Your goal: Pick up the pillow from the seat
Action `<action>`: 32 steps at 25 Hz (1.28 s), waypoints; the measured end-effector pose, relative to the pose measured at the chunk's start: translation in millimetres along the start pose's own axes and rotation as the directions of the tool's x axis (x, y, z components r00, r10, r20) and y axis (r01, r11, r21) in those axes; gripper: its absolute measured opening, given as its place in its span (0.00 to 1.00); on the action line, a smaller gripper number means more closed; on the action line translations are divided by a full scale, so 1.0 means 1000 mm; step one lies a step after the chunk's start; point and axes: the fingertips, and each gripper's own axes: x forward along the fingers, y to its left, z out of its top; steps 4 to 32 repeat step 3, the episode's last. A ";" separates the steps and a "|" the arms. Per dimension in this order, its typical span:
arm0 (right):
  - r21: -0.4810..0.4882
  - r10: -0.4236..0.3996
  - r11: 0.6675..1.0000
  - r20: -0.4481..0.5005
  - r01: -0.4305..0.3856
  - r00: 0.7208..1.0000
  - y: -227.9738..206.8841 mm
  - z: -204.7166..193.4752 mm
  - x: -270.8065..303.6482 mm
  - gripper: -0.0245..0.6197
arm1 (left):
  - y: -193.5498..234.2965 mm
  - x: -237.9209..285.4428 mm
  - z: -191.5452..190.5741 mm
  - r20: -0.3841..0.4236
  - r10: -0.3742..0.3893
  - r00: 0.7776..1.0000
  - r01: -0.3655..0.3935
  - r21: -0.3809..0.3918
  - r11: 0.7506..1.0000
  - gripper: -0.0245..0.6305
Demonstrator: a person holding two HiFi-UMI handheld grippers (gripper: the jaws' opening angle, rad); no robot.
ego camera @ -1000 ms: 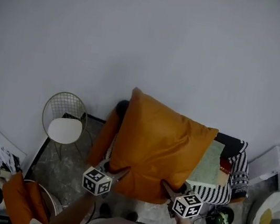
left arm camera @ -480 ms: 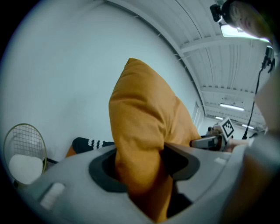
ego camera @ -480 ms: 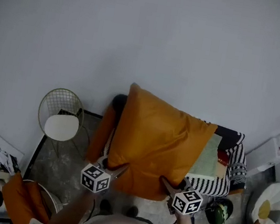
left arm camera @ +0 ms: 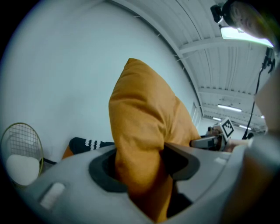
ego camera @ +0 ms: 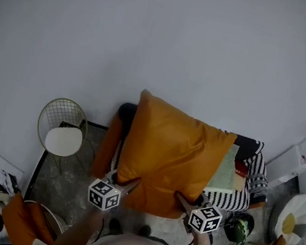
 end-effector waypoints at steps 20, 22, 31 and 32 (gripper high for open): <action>0.000 -0.004 1.000 0.004 0.004 1.000 0.002 0.001 -0.002 0.42 | -0.001 -0.001 0.001 0.002 -0.003 1.000 0.003 0.003 1.000 0.40; 0.000 -0.004 1.000 0.004 0.004 1.000 0.002 0.001 -0.002 0.42 | -0.001 -0.001 0.001 0.002 -0.003 1.000 0.003 0.003 1.000 0.40; 0.000 -0.004 1.000 0.004 0.004 1.000 0.002 0.001 -0.002 0.42 | -0.001 -0.001 0.001 0.002 -0.003 1.000 0.003 0.003 1.000 0.40; 0.000 -0.004 1.000 0.004 0.004 1.000 0.002 0.001 -0.002 0.42 | -0.001 -0.001 0.001 0.002 -0.003 1.000 0.003 0.003 1.000 0.40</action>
